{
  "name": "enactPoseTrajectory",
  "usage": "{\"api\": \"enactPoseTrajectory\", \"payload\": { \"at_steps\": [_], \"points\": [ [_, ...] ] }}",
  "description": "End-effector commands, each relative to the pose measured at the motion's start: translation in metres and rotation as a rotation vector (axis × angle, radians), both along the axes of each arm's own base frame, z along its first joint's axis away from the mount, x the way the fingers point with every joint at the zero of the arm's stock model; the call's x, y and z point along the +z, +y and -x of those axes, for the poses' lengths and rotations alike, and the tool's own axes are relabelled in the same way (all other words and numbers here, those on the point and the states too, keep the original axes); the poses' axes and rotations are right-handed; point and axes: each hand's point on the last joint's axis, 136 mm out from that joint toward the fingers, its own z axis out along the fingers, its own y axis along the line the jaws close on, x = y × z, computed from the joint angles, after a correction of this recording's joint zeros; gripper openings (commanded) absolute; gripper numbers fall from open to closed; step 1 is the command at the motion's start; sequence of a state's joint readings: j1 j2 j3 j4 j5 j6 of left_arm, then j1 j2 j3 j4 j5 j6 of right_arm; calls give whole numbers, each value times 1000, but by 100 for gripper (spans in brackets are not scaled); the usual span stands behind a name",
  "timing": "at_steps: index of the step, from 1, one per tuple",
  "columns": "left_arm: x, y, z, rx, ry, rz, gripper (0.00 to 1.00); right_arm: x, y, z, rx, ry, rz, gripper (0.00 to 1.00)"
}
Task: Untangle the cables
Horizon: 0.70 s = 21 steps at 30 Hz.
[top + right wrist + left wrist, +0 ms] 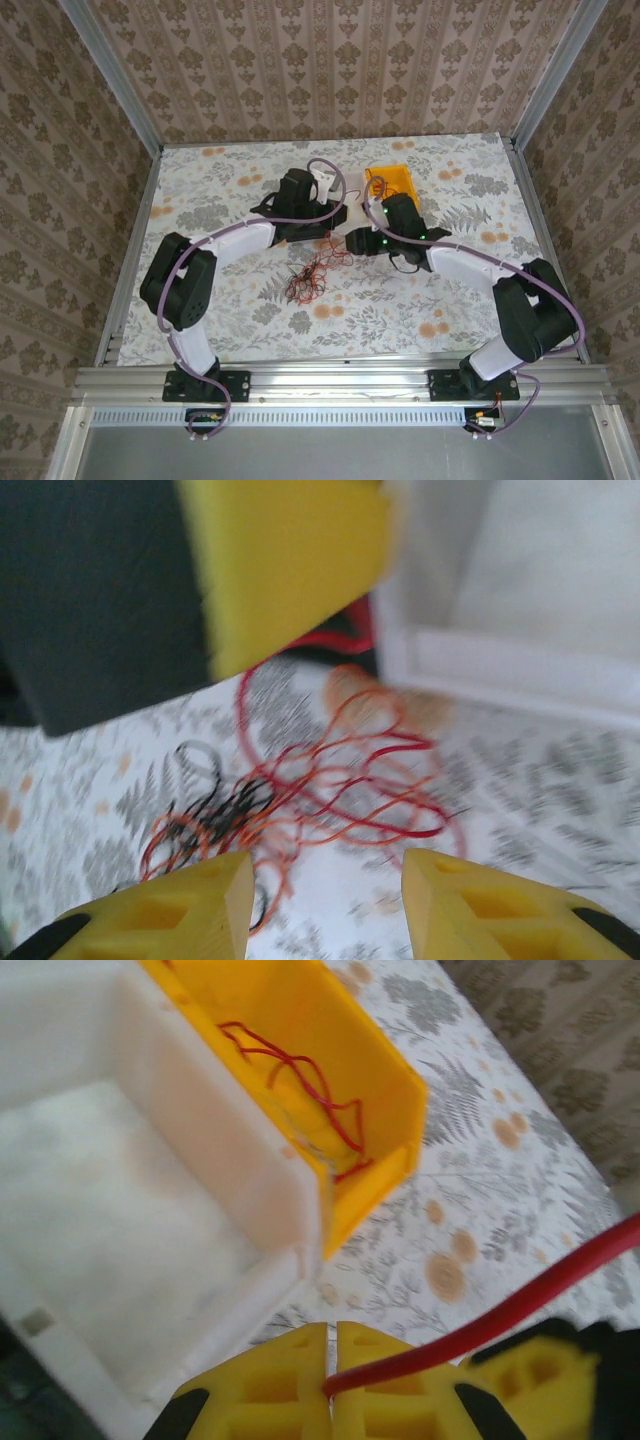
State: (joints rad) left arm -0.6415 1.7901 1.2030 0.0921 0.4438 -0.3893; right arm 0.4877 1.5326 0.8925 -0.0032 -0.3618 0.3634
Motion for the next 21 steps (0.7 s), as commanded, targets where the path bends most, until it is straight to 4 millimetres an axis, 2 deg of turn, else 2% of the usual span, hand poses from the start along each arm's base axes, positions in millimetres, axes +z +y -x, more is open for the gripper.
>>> {"api": "enactPoseTrajectory", "payload": {
  "at_steps": [1,5,11,16,18,19,21],
  "points": [
    [32,-14,14,-116,9,89,0,9,22,9,111,-46,-22,45],
    [37,-18,18,-153,30,110,0,7,32,6,128,-48,-21,46],
    [46,-24,25,-217,69,152,0,3,35,-3,100,-67,-18,46],
    [44,-21,28,-234,118,153,0,2,36,-11,70,-95,-14,46],
    [39,-19,30,-242,134,128,0,2,29,-11,43,-101,6,46],
    [36,-20,31,-249,137,110,12,3,25,-11,31,-112,16,46],
    [29,-19,34,-252,139,68,45,1,13,-8,3,-131,51,47]
  ]
}}
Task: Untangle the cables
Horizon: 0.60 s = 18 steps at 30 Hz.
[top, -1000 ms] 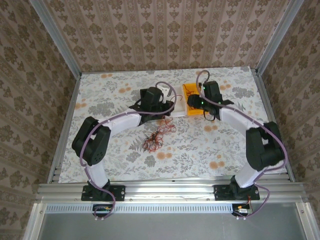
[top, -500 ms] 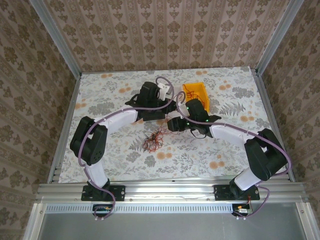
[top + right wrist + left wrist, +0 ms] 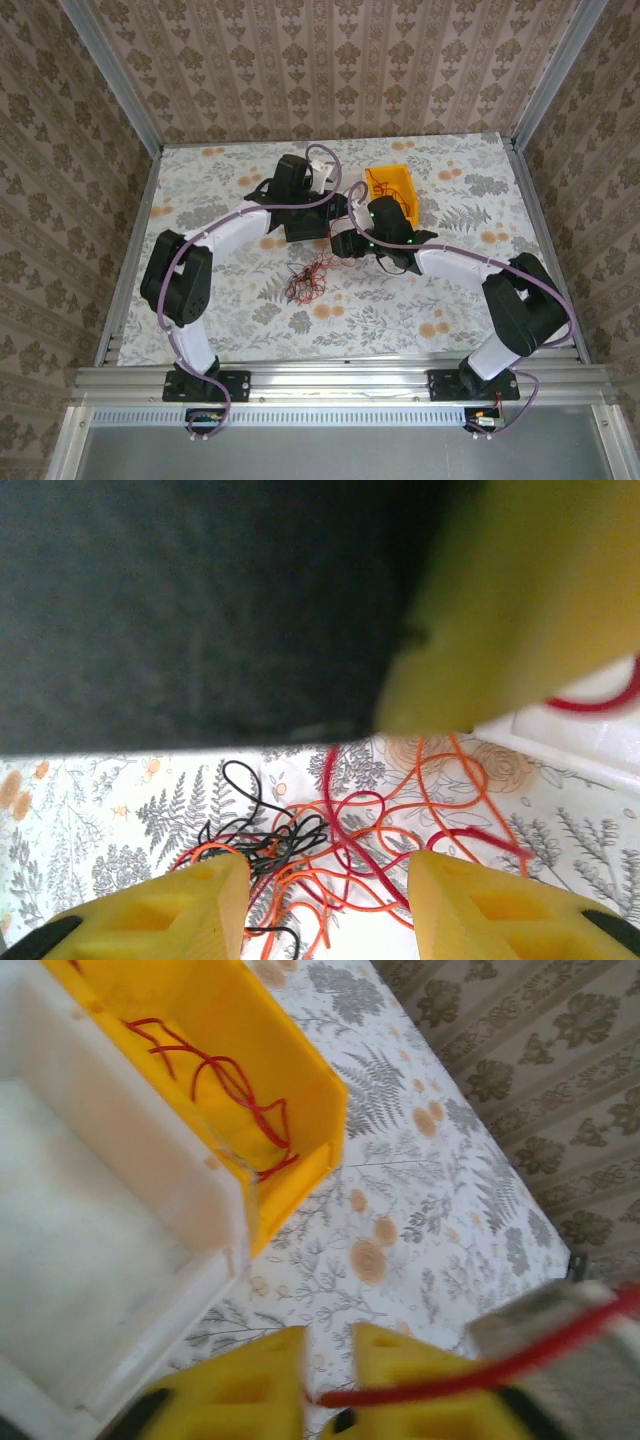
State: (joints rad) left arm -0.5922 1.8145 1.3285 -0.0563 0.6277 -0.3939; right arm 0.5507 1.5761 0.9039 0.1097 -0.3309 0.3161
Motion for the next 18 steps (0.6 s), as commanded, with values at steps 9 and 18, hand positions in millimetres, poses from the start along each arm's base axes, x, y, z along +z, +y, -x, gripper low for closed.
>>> {"api": "enactPoseTrajectory", "payload": {
  "at_steps": [9,18],
  "points": [
    [-5,33,6,100,-65,-60,91,-27,-40,20,-73,32,163,47],
    [-11,115,-9,411,-96,-99,89,-33,-20,17,13,56,182,46]
  ]
}}
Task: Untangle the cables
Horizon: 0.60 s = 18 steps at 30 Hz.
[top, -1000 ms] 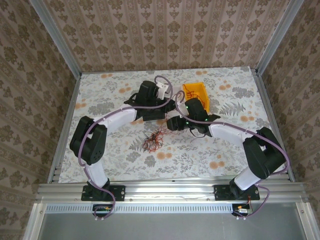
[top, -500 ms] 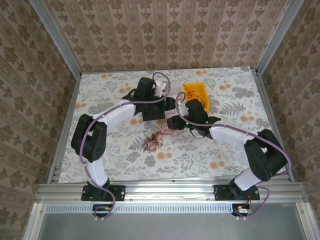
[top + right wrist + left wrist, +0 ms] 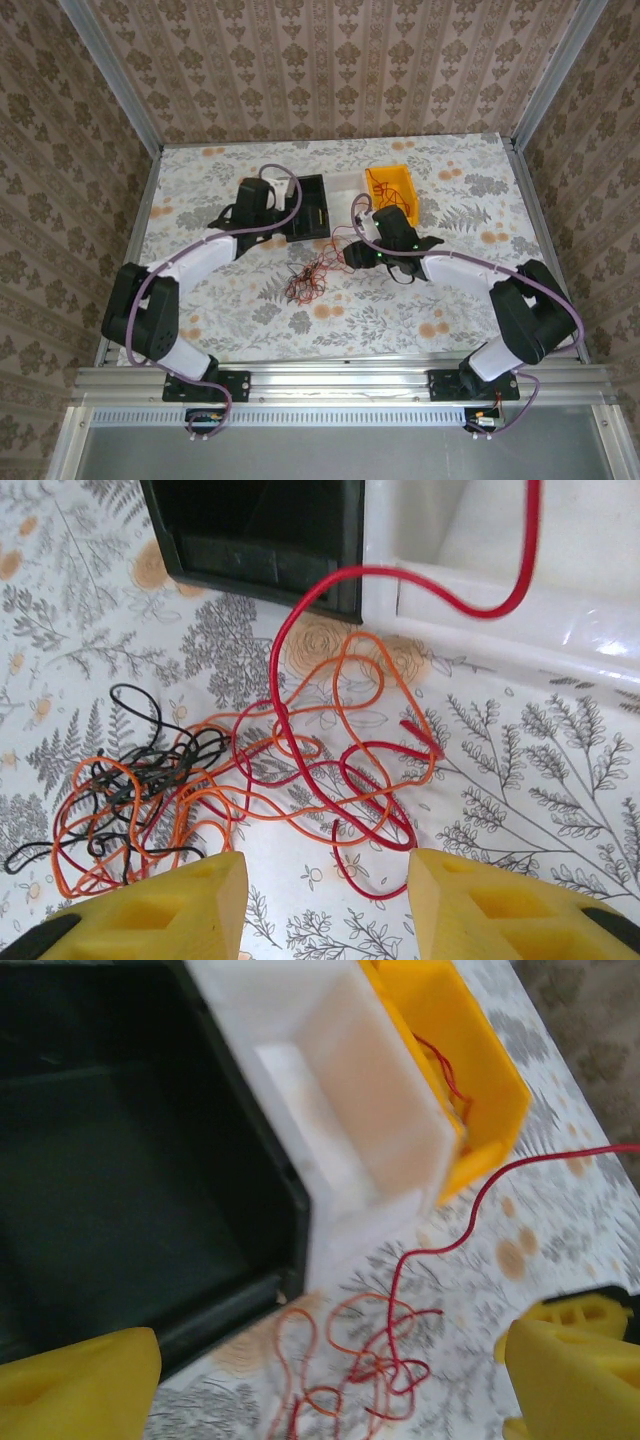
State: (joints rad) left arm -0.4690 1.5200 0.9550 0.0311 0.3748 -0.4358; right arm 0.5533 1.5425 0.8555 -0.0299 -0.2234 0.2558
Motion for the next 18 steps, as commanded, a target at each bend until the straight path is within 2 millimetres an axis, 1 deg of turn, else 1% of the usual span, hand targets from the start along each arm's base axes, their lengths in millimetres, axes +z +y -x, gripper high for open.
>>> {"api": "enactPoseTrajectory", "payload": {
  "at_steps": [1,4,9,13,18],
  "points": [
    [7,5,-5,54,-36,-15,89,1,15,-1,66,5,8,46],
    [-7,5,-1,51,-2,-61,88,-2,24,-4,86,9,15,46],
    [-17,2,5,33,1,-111,87,-6,32,-15,81,5,30,46],
    [-25,-6,12,-16,17,-155,86,-18,22,-31,12,11,116,44],
    [-41,-14,27,-90,31,-260,86,-37,19,-30,14,49,161,43]
  ]
}}
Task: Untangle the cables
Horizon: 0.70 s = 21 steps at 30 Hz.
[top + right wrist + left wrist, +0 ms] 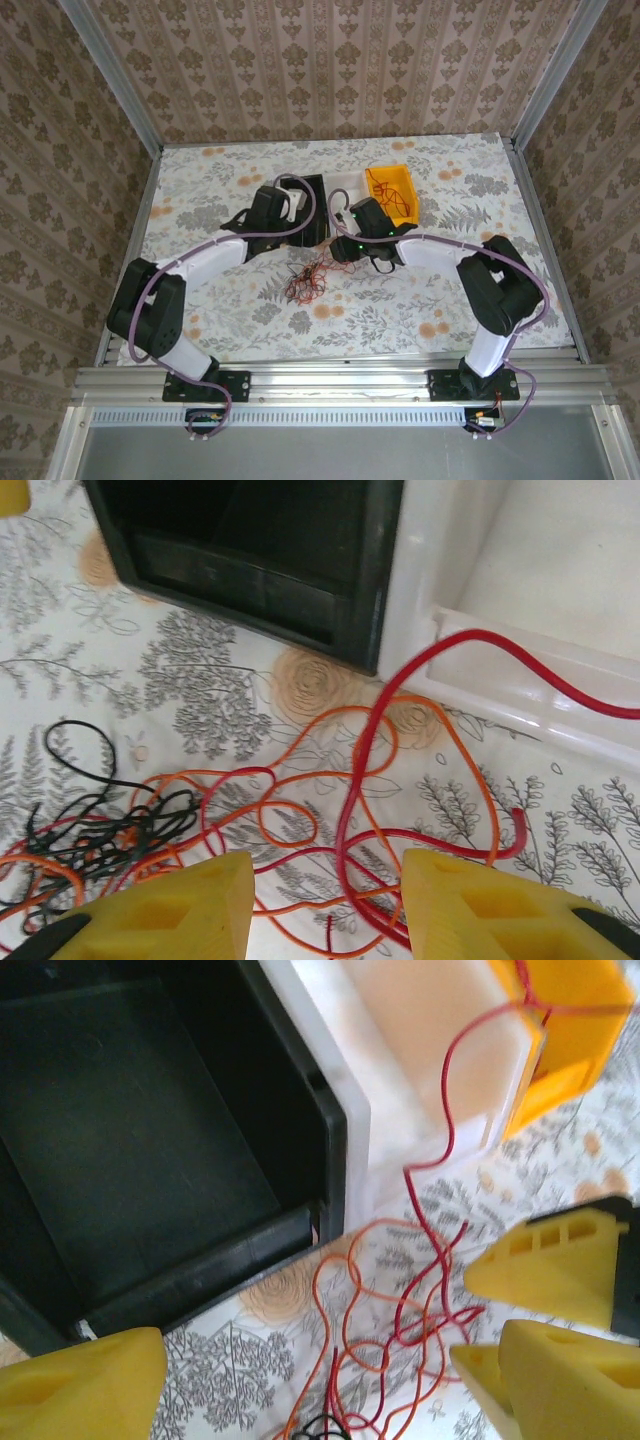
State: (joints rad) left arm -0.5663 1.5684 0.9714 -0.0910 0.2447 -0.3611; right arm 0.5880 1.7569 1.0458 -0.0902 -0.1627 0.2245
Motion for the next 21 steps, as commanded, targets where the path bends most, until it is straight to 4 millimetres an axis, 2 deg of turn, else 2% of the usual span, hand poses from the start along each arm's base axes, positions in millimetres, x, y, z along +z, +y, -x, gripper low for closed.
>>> {"api": "enactPoseTrajectory", "payload": {
  "at_steps": [1,6,11,14,18,21],
  "points": [
    [-2,-3,7,-56,-11,-79,86,-15,-5,0,-2,25,65,43],
    [-4,-2,9,-55,-12,-85,86,-22,-2,-5,-5,29,69,39],
    [-9,1,14,-73,-14,-121,84,-23,-4,-9,-17,26,60,19],
    [-17,-3,21,-120,-17,-176,83,-11,-8,-9,-30,13,23,10],
    [-33,-18,29,-201,-12,-241,82,8,-14,-2,-39,2,-55,7],
    [-45,-35,29,-253,-13,-276,71,16,-22,2,-66,10,-99,7]
  ]
}}
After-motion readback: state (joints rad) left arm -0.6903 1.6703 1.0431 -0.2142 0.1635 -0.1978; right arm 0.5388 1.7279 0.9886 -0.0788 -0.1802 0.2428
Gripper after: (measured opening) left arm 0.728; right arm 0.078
